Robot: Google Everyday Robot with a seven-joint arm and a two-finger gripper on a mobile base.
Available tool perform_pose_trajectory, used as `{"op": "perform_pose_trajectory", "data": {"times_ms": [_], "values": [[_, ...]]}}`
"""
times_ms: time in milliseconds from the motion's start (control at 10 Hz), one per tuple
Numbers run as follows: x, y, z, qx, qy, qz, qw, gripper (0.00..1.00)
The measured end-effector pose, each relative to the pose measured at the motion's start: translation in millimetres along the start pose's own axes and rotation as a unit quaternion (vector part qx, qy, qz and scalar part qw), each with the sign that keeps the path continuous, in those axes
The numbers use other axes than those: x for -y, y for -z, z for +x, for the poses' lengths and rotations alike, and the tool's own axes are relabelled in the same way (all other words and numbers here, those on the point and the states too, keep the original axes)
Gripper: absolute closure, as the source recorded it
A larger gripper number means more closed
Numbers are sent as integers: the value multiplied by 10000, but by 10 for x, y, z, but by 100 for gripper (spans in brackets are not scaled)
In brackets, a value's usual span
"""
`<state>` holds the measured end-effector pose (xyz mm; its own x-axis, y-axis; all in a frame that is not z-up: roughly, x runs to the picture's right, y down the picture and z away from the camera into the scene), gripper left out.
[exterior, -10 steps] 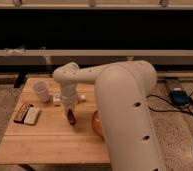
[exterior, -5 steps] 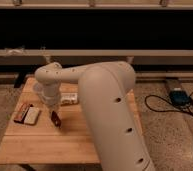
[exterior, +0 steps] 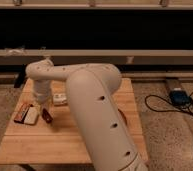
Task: Place the pepper on the white sponge
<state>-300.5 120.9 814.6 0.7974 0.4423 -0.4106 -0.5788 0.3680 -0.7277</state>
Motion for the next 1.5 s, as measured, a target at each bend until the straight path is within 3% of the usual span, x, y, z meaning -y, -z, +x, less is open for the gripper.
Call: {"op": "perform_pose_trajectory", "data": {"times_ms": [600, 1000, 1200, 1500], "values": [[-226, -149, -517, -43, 596, -73, 9982, 100], [-300, -157, -725, 150, 801, -97, 9966, 100], [-321, -168, -784, 222, 850, -119, 9961, 89], [-323, -232, -841, 311, 871, -136, 9956, 57]]}}
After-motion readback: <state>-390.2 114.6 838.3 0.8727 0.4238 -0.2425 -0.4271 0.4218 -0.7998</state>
